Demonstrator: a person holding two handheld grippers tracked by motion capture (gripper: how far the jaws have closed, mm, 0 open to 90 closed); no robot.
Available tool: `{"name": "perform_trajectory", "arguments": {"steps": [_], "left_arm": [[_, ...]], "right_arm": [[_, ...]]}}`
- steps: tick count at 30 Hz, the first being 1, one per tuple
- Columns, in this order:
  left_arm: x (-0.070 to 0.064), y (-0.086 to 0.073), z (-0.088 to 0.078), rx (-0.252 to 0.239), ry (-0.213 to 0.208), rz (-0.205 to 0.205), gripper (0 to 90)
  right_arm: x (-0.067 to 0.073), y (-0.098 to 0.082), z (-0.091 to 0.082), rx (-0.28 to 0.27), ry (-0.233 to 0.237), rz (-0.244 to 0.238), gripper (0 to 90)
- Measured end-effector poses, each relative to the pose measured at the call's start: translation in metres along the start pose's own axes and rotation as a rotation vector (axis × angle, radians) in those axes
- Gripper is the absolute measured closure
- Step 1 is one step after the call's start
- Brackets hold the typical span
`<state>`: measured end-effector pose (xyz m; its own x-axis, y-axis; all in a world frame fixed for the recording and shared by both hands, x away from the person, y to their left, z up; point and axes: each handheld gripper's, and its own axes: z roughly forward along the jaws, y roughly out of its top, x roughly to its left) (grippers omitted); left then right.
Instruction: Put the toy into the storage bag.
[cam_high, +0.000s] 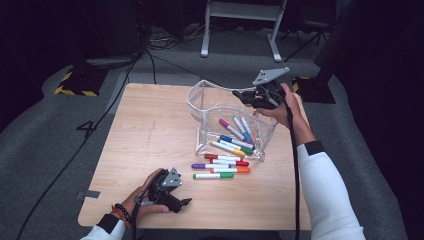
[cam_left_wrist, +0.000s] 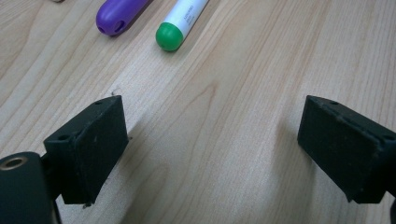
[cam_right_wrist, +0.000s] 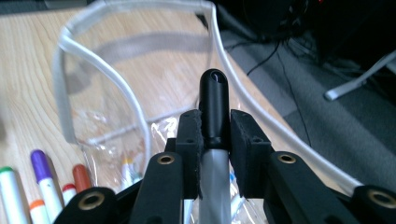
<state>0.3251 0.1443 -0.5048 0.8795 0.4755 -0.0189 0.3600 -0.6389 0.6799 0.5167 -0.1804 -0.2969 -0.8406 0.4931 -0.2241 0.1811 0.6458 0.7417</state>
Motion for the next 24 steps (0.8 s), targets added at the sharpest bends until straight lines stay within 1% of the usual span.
{"name": "perform_trajectory", "arguments": {"steps": [2, 7, 8, 10, 12, 16, 17, 18, 19, 21, 23, 24], "left_arm": [[0.000, 0.000, 0.000, 0.001, 0.000, 0.003, 8.7], [0.000, 0.000, 0.000, 0.001, 0.001, 0.005, 8.7], [0.000, 0.000, 0.000, 0.001, 0.001, 0.005, 8.7], [0.000, 0.000, 0.000, 0.001, 0.001, 0.005, 8.7], [0.000, 0.000, 0.000, 0.001, 0.001, 0.004, 8.7], [0.000, 0.000, 0.000, 0.000, 0.001, 0.004, 8.7], [0.000, 0.000, 0.000, 0.000, 0.001, 0.005, 8.7], [0.000, 0.000, 0.000, 0.000, 0.001, 0.003, 8.7], [0.000, 0.000, 0.000, 0.000, 0.001, 0.004, 8.7], [0.000, 0.000, 0.000, 0.000, 0.001, 0.004, 8.7], [0.000, 0.000, 0.000, 0.000, 0.001, 0.004, 8.7], [0.000, 0.000, 0.000, 0.001, 0.001, 0.004, 8.7]], "right_arm": [[-0.003, -0.002, 0.008, 0.034, 0.008, 0.013, 74.7], [-0.005, -0.006, 0.022, 0.124, 0.017, 0.017, 74.7], [-0.005, -0.007, 0.024, 0.144, 0.022, 0.012, 74.7], [-0.005, -0.009, 0.029, 0.194, 0.005, 0.000, 74.7], [-0.005, -0.010, 0.033, 0.232, 0.014, -0.015, 74.6], [-0.002, -0.010, 0.036, 0.277, 0.082, -0.023, 74.5], [0.000, -0.010, 0.037, 0.293, 0.120, -0.026, 74.4], [0.002, -0.010, 0.038, 0.318, 0.163, -0.043, 74.4], [0.006, -0.009, 0.039, 0.336, 0.186, -0.069, 74.3], [0.010, -0.008, 0.041, 0.363, 0.213, -0.085, 74.2], [0.014, -0.007, 0.041, 0.366, 0.231, -0.105, 74.1], [0.015, -0.007, 0.040, 0.363, 0.237, -0.106, 74.1]]}}
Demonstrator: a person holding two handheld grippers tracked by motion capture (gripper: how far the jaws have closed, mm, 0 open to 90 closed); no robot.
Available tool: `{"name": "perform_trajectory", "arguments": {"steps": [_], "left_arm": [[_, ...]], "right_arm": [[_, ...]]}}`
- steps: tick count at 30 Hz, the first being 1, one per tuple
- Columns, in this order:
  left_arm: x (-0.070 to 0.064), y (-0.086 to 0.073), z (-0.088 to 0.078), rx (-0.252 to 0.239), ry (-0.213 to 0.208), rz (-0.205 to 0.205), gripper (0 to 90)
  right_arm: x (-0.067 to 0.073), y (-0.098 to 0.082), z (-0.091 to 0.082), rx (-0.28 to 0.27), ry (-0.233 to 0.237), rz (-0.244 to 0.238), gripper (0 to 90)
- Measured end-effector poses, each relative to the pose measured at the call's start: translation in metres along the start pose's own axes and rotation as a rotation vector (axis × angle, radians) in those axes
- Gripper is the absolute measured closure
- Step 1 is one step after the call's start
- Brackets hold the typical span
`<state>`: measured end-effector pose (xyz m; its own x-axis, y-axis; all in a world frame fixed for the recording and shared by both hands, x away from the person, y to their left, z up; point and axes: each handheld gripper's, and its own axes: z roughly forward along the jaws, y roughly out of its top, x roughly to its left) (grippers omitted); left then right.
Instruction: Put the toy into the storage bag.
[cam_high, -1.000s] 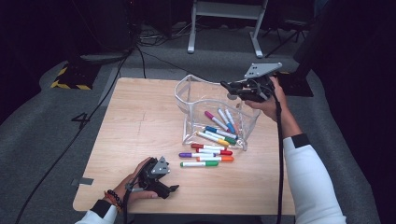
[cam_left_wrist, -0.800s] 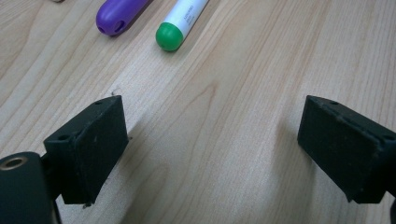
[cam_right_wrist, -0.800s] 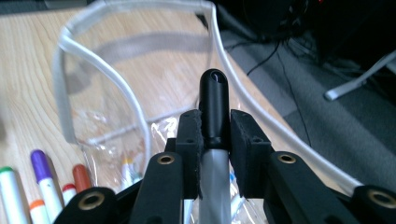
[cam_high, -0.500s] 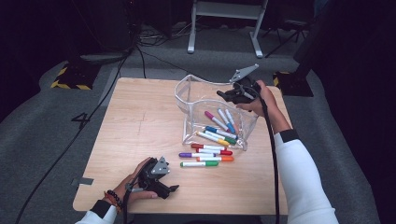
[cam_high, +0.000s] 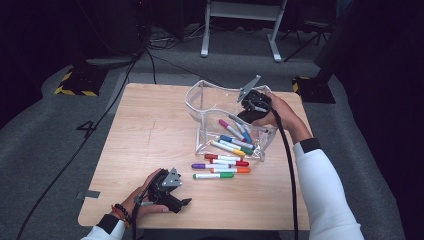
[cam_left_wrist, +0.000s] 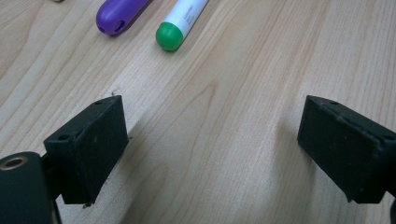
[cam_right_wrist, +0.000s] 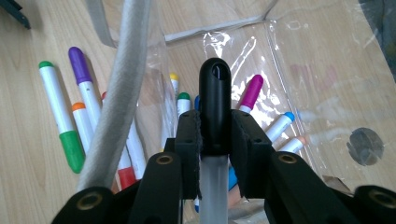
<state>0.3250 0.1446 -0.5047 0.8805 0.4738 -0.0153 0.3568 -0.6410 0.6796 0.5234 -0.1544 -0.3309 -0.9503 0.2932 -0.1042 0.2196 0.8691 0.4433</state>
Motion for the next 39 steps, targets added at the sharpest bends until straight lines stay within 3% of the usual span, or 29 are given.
{"name": "perform_trajectory", "arguments": {"steps": [3, 10, 18, 21, 30, 33, 39], "left_arm": [[0.000, 0.000, 0.000, 0.000, 0.000, 0.000, 8.7], [0.000, 0.000, 0.000, -0.001, 0.000, -0.001, 8.7], [0.000, 0.000, 0.000, -0.001, 0.000, -0.001, 8.7], [0.000, 0.000, 0.000, -0.001, 0.000, -0.001, 8.7], [0.000, 0.000, 0.000, 0.000, 0.000, 0.000, 8.7], [0.000, 0.000, 0.000, 0.000, 0.000, 0.000, 8.7], [0.000, 0.000, 0.000, 0.000, 0.000, 0.000, 8.7]], "right_arm": [[0.003, 0.000, -0.001, -0.007, 0.011, -0.010, 73.8], [0.004, 0.000, -0.004, -0.021, -0.040, 0.004, 65.6], [0.001, -0.011, -0.029, -0.188, -0.124, 0.082, 58.9], [0.003, -0.019, -0.045, -0.282, -0.138, 0.109, 56.1], [0.029, -0.044, -0.086, -0.462, -0.186, 0.133, 40.1], [0.041, -0.054, -0.097, -0.490, -0.216, 0.123, 38.4], [0.068, -0.086, -0.112, -0.564, -0.228, 0.121, 36.8]]}}
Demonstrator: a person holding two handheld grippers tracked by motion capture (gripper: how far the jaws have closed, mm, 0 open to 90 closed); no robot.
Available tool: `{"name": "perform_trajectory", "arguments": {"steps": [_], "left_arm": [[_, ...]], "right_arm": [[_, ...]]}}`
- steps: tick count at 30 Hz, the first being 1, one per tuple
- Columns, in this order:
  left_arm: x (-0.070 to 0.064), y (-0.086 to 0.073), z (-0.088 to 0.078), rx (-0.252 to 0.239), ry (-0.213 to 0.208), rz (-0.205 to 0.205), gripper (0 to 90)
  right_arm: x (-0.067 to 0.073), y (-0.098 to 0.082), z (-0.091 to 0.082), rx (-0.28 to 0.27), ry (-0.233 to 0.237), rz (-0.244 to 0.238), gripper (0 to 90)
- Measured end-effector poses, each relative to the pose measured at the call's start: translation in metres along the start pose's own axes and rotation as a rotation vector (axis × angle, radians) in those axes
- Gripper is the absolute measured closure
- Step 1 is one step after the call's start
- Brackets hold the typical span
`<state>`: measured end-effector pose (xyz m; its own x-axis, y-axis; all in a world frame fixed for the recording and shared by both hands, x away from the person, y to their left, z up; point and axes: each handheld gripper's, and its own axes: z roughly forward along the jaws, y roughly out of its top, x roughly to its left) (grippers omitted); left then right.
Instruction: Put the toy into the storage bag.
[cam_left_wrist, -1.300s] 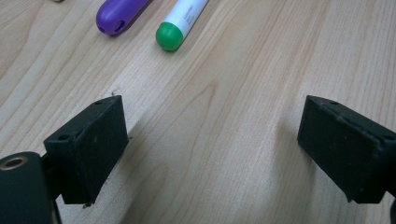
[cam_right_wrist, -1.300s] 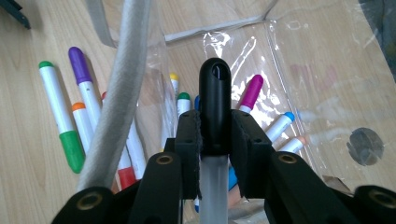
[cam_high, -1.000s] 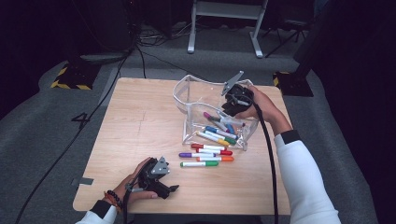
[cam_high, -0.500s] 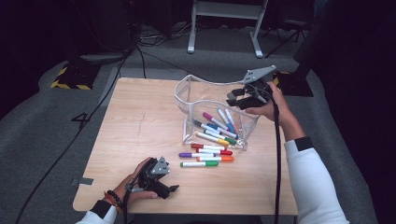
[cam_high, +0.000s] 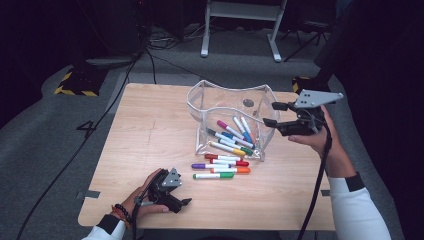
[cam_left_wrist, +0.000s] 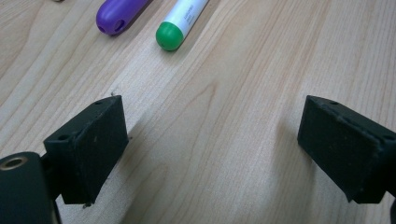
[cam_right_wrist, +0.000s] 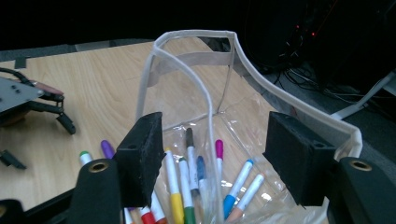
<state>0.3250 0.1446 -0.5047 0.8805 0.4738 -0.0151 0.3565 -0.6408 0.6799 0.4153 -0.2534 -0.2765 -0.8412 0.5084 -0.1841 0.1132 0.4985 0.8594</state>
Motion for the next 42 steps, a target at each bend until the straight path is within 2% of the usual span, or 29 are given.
{"name": "perform_trajectory", "arguments": {"steps": [3, 6, 9, 13, 15, 18, 20, 29, 33, 39, 42], "left_arm": [[0.000, 0.000, 0.000, 0.001, 0.001, 0.000, 8.7], [0.000, 0.000, 0.000, 0.000, 0.000, 0.000, 8.7], [0.000, 0.000, 0.000, 0.002, -0.001, -0.001, 8.6], [0.000, 0.000, 0.000, 0.002, 0.000, -0.001, 8.6], [0.000, 0.000, 0.000, 0.002, 0.000, -0.001, 8.6], [0.000, 0.000, 0.000, 0.002, 0.000, -0.001, 8.6], [0.000, 0.000, 0.000, 0.002, -0.001, -0.001, 8.6], [0.000, 0.000, 0.000, 0.002, -0.001, -0.002, 8.6], [0.000, 0.000, 0.000, 0.002, -0.001, -0.001, 8.6], [0.000, 0.000, 0.000, 0.002, 0.000, -0.001, 8.6], [0.000, 0.000, 0.000, 0.002, 0.000, -0.001, 8.6]], "right_arm": [[0.010, -0.014, -0.014, -0.024, -0.003, -0.001, 37.0], [0.020, -0.026, -0.020, -0.011, 0.003, -0.017, 37.1], [0.033, -0.042, -0.019, 0.002, 0.017, -0.025, 37.1], [0.049, -0.066, -0.009, 0.021, 0.037, -0.035, 38.7], [0.057, -0.080, 0.002, 0.027, 0.076, -0.015, 39.5], [0.069, -0.095, 0.019, 0.059, 0.104, -0.022, 40.2], [0.077, -0.104, 0.034, 0.070, 0.142, -0.021, 41.1], [0.102, -0.122, 0.093, 0.148, 0.278, -0.047, 42.8], [0.107, -0.129, 0.116, 0.181, 0.310, -0.048, 43.2], [0.112, -0.133, 0.138, 0.192, 0.335, -0.039, 43.3], [0.116, -0.134, 0.146, 0.210, 0.346, -0.057, 43.3]]}}
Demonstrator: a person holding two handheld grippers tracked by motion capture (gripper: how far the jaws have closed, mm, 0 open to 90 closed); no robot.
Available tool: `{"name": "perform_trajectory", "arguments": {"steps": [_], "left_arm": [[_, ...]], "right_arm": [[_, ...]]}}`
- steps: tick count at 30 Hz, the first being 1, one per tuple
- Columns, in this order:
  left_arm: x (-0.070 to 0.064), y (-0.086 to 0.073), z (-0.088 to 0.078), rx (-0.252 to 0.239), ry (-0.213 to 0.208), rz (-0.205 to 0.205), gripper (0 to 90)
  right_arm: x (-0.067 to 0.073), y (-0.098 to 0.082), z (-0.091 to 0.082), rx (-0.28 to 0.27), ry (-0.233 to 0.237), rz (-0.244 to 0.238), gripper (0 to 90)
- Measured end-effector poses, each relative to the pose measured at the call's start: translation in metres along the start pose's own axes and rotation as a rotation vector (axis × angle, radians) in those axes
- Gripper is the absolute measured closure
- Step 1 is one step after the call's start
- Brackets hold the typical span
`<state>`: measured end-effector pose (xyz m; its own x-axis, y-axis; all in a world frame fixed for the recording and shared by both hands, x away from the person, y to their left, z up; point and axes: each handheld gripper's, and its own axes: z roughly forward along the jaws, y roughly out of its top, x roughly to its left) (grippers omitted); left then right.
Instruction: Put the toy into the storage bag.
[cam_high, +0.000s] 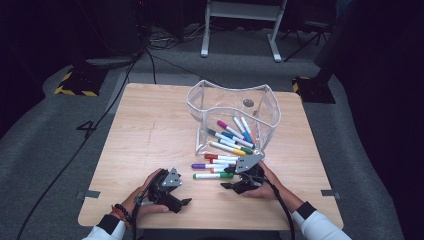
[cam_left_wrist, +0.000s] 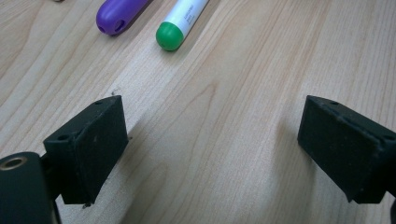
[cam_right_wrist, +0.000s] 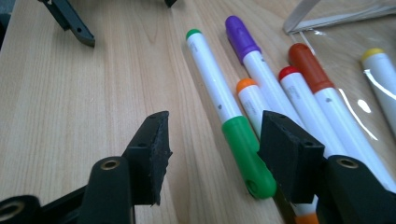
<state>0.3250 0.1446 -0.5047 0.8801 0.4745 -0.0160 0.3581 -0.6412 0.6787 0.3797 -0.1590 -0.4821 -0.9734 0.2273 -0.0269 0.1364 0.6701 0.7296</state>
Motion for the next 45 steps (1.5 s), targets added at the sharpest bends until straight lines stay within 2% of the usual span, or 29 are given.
{"name": "perform_trajectory", "arguments": {"steps": [4, 7, 11, 13, 17, 20, 24, 27, 31, 39, 45], "left_arm": [[0.000, 0.000, 0.000, 0.000, 0.000, 0.000, 8.6], [0.000, 0.000, 0.000, 0.000, 0.000, 0.000, 8.6], [0.000, 0.000, 0.000, -0.001, 0.001, 0.000, 8.6], [0.000, 0.000, 0.000, -0.001, 0.002, -0.001, 8.6], [0.000, 0.000, 0.000, -0.001, 0.002, -0.001, 8.7], [0.000, 0.000, 0.000, -0.001, 0.002, -0.001, 8.6], [0.000, 0.000, 0.000, -0.002, 0.002, -0.001, 8.6], [0.000, 0.000, 0.000, -0.002, 0.001, -0.001, 8.6], [0.000, 0.000, 0.000, -0.002, 0.001, 0.000, 8.6], [0.000, 0.000, 0.000, -0.002, 0.000, 0.000, 8.6], [0.000, 0.000, 0.000, -0.002, 0.000, 0.001, 8.6]], "right_arm": [[0.000, 0.002, 0.009, 0.012, 0.014, -0.002, 43.7], [0.002, 0.004, 0.016, 0.023, 0.043, -0.001, 46.4], [0.008, 0.004, 0.022, 0.051, 0.063, -0.026, 52.8], [0.009, 0.003, 0.021, 0.043, 0.067, -0.011, 59.0], [0.012, -0.001, 0.018, 0.034, 0.063, -0.029, 72.6], [0.017, -0.001, 0.015, 0.041, 0.053, -0.052, 74.4], [0.018, -0.002, 0.012, 0.058, 0.054, -0.065, 74.6], [0.016, -0.001, 0.003, 0.056, 0.046, -0.073, 74.7], [0.013, 0.001, -0.009, 0.032, 0.003, -0.087, 74.7], [0.009, 0.015, -0.042, -0.063, -0.038, -0.098, 74.8], [0.008, 0.026, -0.062, -0.104, -0.078, -0.116, 74.8]]}}
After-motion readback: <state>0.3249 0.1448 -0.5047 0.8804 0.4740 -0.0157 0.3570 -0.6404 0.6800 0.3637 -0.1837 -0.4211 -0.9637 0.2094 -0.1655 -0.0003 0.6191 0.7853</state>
